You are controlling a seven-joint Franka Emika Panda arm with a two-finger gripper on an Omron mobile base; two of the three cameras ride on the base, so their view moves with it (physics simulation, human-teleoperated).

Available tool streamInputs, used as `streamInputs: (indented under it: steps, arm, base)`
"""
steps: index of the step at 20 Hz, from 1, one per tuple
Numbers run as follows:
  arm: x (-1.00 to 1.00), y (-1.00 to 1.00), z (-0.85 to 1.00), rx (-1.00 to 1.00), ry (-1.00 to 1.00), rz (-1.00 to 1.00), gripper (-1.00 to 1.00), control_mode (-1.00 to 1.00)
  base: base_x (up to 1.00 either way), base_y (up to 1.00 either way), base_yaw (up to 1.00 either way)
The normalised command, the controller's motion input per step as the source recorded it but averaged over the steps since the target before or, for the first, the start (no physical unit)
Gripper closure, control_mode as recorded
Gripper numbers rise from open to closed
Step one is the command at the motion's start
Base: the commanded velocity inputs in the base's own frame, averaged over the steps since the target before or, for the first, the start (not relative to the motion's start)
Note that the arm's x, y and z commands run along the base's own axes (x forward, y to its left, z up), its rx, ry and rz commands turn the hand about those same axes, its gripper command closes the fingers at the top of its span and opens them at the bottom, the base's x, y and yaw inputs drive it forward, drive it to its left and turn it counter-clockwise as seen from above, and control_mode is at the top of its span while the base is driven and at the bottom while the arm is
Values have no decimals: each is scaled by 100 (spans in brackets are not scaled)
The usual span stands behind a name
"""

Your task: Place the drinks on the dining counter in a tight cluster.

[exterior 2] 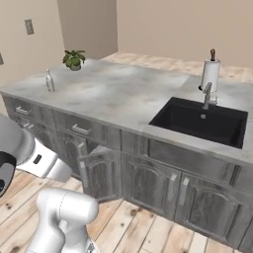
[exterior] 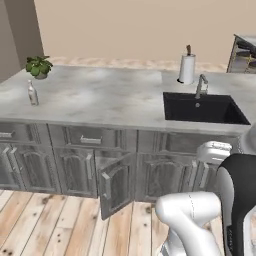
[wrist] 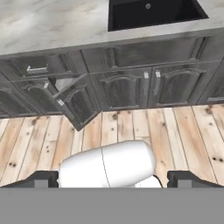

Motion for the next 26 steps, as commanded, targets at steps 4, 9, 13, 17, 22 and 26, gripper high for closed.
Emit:
streamInputs:
  steps: [4, 9, 13, 17, 22, 26]
  arm:
    - [0, 0, 0, 0, 0, 0, -100, 100]
    - [0, 0, 0, 0, 0, 0, -100, 100]
    - [0, 0, 0, 0, 0, 0, -100, 100]
    - [0, 0, 0, 0, 0, 0, -100, 100]
    - [0, 0, 0, 0, 0, 0, -100, 100]
    - [0, 0, 0, 0, 0, 0, -100, 100]
  base:
    - [27, 26, 10]
    - [29, 36, 12]
    - [65, 63, 18]
    - [100, 88, 18]
    - [100, 69, 16]
    - [100, 17, 12]
